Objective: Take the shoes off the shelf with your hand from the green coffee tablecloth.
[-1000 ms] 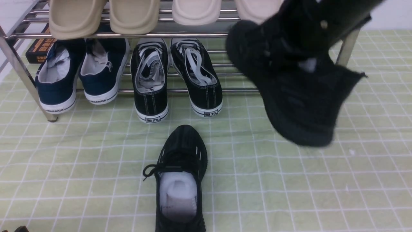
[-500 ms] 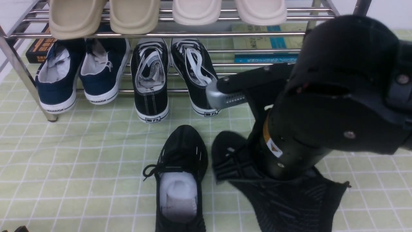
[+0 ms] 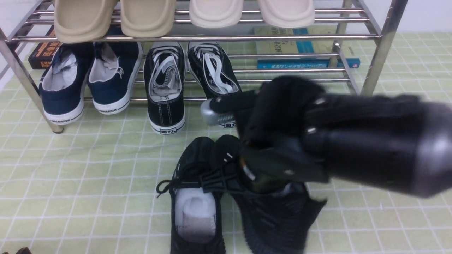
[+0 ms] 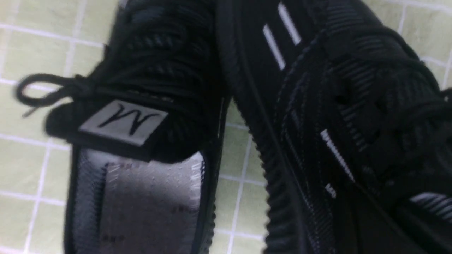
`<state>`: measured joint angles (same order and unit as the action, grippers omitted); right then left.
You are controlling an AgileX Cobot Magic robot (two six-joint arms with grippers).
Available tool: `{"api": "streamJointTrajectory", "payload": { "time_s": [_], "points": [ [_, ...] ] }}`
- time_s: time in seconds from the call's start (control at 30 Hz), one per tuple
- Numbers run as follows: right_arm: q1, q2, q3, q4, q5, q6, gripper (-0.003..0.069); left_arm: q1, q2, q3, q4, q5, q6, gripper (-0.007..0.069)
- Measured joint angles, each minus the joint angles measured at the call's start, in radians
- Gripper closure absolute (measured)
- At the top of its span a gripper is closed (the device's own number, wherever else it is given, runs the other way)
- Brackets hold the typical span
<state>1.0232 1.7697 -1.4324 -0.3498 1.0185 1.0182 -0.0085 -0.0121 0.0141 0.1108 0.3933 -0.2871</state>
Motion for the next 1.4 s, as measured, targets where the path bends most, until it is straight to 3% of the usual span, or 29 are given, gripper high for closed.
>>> {"api": "streamJointTrajectory", "payload": {
  "time_s": [0.53,0.83,0.93,1.07,1.23,1.4],
  "points": [
    [-0.046,0.027,0.000,-0.039,-0.033,0.062,0.0634,0.000,0.000,0.000,0.000,0.000,0.000,0.0383],
    [-0.043,0.107,-0.001,0.001,-0.098,0.064,0.0619,0.000,0.000,0.000,0.000,0.000,0.000,0.0383],
    [-0.043,0.127,-0.001,0.028,-0.129,0.064,0.0566,0.000,0.000,0.000,0.000,0.000,0.000,0.0383],
    [-0.044,0.127,-0.012,0.072,-0.141,0.044,0.0432,0.000,0.000,0.000,0.000,0.000,0.000,0.0383],
    [-0.044,0.102,-0.090,0.166,-0.060,-0.101,0.0263,0.000,0.000,0.000,0.000,0.000,0.000,0.0383],
    [-0.044,0.028,-0.193,0.208,0.077,-0.285,0.0247,0.000,0.000,0.000,0.000,0.000,0.000,0.0383]
  ]
}}
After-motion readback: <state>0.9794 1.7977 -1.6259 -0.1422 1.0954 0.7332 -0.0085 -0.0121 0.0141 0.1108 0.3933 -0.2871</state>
